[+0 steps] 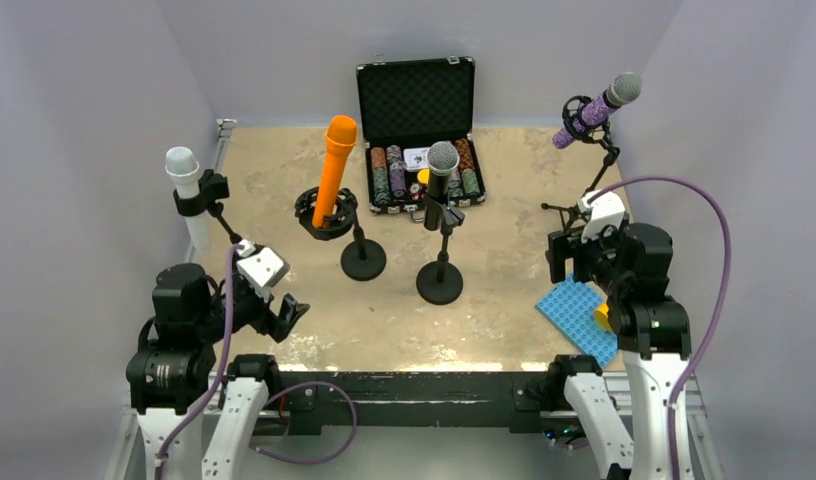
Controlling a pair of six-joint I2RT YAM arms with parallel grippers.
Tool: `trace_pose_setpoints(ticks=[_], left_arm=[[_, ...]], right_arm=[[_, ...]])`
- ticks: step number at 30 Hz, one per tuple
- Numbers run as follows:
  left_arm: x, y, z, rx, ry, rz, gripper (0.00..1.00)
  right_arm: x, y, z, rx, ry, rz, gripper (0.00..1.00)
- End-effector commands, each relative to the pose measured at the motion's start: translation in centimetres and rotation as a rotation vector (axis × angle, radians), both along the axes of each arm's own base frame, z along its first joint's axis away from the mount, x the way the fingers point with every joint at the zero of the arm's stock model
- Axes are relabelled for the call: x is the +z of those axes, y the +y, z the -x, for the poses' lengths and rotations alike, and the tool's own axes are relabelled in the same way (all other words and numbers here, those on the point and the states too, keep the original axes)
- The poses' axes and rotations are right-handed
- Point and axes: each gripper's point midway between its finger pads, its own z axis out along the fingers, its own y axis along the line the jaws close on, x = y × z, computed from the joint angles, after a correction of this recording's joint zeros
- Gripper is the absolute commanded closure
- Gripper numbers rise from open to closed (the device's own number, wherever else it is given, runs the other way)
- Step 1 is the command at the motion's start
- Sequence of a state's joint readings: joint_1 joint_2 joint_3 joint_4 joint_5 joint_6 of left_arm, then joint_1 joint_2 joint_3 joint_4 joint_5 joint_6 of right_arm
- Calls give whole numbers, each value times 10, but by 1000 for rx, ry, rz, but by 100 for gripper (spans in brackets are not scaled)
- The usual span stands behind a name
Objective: Remove the microphone from the stand
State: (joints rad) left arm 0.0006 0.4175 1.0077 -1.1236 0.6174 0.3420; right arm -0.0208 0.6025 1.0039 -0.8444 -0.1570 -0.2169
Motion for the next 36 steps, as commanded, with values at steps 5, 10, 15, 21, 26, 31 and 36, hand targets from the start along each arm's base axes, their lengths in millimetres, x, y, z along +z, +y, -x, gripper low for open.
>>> trace_pose_setpoints(ticks=[5, 10, 15, 21, 26, 31, 36], left_arm=[[21, -8, 1, -176, -41, -90, 14], [87, -40, 32, -272, -34, 123, 18], [116, -51, 44, -340, -152, 182, 18], [200, -49, 26, -353, -327, 129, 19], [228, -58, 13, -419, -314, 184, 21], [234, -69, -6, -469, -297, 275, 26], [216, -80, -7, -545, -224, 251, 31]], right_arm=[[46, 54, 7, 341, -117, -64, 12], [80, 56, 0, 331, -165, -93, 11], [100, 70, -8, 398, -64, -158, 13], [96, 83, -7, 498, 34, -140, 8], [109, 109, -5, 604, -31, -140, 8], [118, 142, -9, 673, -41, -176, 10], [115, 164, -8, 694, -15, -211, 6]])
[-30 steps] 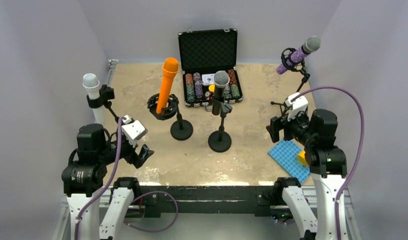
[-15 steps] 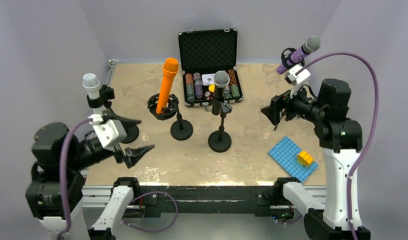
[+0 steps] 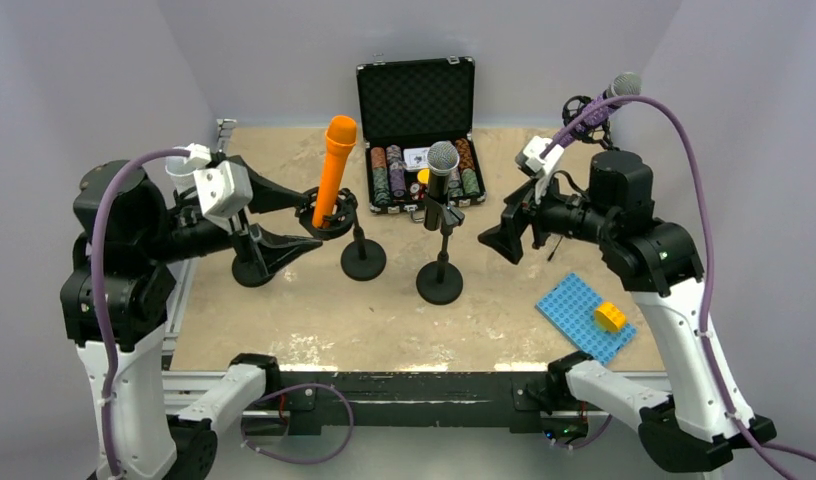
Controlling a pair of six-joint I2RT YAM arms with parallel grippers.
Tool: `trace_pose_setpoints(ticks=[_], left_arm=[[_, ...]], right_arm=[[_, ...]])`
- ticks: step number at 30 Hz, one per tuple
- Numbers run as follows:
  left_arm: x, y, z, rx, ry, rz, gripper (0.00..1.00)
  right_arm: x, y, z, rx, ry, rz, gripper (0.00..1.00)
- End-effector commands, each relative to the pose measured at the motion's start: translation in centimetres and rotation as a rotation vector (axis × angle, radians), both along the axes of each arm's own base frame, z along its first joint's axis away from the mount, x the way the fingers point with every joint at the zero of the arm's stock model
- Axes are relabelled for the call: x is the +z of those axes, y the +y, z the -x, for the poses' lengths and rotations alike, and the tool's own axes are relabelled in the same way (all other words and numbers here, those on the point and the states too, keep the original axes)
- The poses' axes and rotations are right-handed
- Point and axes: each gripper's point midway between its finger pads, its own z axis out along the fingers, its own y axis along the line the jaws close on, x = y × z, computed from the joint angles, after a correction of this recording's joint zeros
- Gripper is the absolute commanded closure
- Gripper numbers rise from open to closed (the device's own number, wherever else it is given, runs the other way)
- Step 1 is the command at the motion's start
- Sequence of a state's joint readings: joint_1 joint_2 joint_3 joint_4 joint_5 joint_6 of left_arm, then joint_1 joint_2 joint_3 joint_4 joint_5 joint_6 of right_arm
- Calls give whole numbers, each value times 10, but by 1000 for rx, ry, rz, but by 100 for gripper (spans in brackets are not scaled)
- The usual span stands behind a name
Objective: Remove the microphone from the stand
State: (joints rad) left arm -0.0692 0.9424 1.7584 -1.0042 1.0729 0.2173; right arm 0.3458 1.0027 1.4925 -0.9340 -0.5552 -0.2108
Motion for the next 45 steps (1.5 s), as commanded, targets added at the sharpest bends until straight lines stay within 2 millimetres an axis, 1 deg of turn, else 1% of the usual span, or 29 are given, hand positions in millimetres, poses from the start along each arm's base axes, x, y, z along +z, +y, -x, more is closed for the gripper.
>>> trace_pose_setpoints(ticks=[1, 3, 6, 9, 11, 13, 14, 15, 20, 23, 25, 28, 31, 33, 36, 38, 40, 45], left_arm=[[-8, -11, 5, -90, 12, -18, 31], [-19, -12, 9, -103, 35, -27, 31], [-41, -11, 18, -122, 79, -52, 31], [-57, -10, 28, -135, 111, -77, 31], [-55, -9, 32, -136, 111, -73, 32], [-50, -9, 33, -131, 97, -69, 31], [-48, -8, 32, -126, 91, -70, 31], [-46, -8, 32, -124, 84, -72, 30], [-38, -10, 28, -136, 75, -65, 30], [-34, -12, 21, -143, 68, -62, 30], [-29, -13, 17, -144, 52, -66, 29], [-22, -14, 9, -146, 35, -62, 29], [-20, -19, 6, -164, 86, -18, 29], [-20, -23, 3, -176, 129, 20, 30], [-20, -27, -3, -184, 125, 37, 30], [-21, -27, -7, -186, 118, 32, 29], [-21, -28, -11, -190, 111, 23, 29], [-20, -30, -15, -215, 103, 17, 29]], right_arm=[[13, 14, -13, -41, -34, -25, 5], [11, 18, -17, -50, -31, -20, 4], [11, 30, -23, -52, -18, -28, 3], [19, 33, -39, -125, -39, -55, 3], [32, 31, -47, -167, -83, -93, 3], [45, 35, -49, -155, -148, -138, 3], [56, 37, -52, -158, -192, -169, 2], [61, 38, -55, -157, -210, -182, 2], [73, 50, -61, -122, -230, -213, 1], [80, 64, -52, -19, -255, -239, 1], [83, 70, -50, 6, -249, -255, 1], [84, 72, -58, -25, -238, -259, 1], [85, 77, -64, -22, -245, -264, 1], [86, 84, -63, 13, -240, -269, 1], [85, 93, -63, 39, -203, -286, 1], [83, 96, -66, 39, -192, -286, 4], [82, 101, -66, 60, -181, -283, 11], [81, 105, -56, 139, -203, -260, 34]])
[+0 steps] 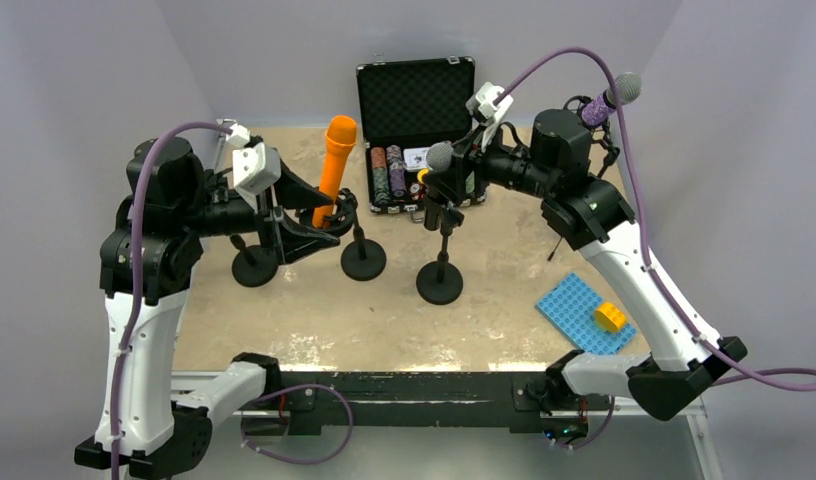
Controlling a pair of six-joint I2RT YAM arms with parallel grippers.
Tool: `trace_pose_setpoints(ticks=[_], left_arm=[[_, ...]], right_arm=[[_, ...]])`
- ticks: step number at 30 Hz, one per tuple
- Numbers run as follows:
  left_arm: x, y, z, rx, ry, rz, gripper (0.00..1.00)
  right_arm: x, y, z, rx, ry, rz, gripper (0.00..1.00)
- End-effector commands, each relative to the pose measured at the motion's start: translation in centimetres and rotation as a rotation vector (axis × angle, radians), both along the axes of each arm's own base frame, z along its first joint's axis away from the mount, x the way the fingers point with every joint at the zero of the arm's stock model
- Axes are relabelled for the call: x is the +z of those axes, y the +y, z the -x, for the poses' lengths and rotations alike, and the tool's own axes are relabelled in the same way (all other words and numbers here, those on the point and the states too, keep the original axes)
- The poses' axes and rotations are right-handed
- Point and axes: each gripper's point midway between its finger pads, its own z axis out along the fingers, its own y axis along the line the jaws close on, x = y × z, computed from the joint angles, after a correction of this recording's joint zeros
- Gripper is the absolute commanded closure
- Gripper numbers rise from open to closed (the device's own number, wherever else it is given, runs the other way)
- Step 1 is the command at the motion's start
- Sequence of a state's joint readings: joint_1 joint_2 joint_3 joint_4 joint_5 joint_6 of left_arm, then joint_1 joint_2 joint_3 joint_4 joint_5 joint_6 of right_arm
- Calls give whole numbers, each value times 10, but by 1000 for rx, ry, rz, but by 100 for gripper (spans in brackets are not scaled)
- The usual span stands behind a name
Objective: Remove the microphone from the stand
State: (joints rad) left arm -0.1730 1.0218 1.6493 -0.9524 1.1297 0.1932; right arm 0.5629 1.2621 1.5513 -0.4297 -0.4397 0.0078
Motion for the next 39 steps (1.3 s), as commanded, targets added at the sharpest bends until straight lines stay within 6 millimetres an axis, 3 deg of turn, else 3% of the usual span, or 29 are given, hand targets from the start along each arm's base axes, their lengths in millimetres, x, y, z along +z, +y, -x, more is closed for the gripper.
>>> trace_pose_setpoints(ticks=[1, 4, 8, 11, 23, 39], left_arm=[[13, -6, 2, -61, -56, 19, 28], [4, -6, -4, -67, -70, -3, 27], [5, -13, -2, -113, -86, -10, 24], [5, -20, 1, -146, -100, -21, 22], [-4, -54, 5, -255, -147, -41, 16], [-30, -105, -14, -321, -103, -11, 17]], right_arm=[[32, 3, 21, 98, -106, -31, 39], [32, 6, 37, 183, -120, -19, 49], [32, 11, 61, 322, -151, -9, 70], [32, 13, 73, 402, -169, 3, 78], [54, 17, 121, 703, -197, -29, 79], [49, 20, 122, 739, -218, -23, 78]])
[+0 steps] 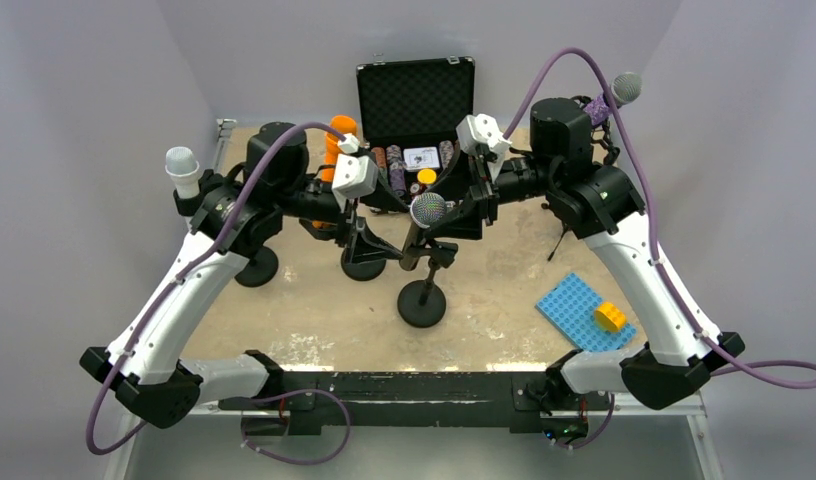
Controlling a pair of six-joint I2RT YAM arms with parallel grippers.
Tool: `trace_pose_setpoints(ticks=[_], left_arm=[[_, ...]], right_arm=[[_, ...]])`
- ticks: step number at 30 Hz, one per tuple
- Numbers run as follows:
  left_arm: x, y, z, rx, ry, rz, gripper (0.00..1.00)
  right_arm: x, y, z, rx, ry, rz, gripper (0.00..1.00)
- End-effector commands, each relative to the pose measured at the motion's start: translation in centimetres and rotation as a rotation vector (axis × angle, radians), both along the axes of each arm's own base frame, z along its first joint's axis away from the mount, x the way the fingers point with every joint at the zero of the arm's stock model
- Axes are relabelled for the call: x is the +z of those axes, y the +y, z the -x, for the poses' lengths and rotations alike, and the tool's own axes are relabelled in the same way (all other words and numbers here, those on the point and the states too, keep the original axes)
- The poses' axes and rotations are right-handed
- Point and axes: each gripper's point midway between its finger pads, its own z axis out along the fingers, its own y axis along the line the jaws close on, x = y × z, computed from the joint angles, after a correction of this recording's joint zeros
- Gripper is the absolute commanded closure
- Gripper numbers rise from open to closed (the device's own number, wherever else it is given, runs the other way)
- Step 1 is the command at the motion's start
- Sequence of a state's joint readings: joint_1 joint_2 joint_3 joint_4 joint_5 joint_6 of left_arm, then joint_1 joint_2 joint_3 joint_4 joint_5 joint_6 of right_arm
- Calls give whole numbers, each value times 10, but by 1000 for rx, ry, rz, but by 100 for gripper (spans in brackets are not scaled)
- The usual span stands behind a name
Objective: Remove the microphone from the stand
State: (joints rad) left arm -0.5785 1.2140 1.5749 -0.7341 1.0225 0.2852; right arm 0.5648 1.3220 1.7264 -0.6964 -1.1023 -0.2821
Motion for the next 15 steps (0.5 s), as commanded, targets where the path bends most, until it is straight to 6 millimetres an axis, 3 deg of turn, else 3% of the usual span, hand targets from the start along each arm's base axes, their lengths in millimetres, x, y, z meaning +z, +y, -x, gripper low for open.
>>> trace_pose_setpoints(ticks=[1, 9, 15], left_arm=[[10, -15, -6, -4, -34, 62, 17], [1, -33, -13, -9, -11, 87, 19], [1, -32, -9, -26, -43, 99, 18]], right_arm=[[31, -2, 13, 54, -116, -76, 78], [28, -4, 14, 50, -110, -68, 78], [20, -2, 9, 42, -95, -54, 78]])
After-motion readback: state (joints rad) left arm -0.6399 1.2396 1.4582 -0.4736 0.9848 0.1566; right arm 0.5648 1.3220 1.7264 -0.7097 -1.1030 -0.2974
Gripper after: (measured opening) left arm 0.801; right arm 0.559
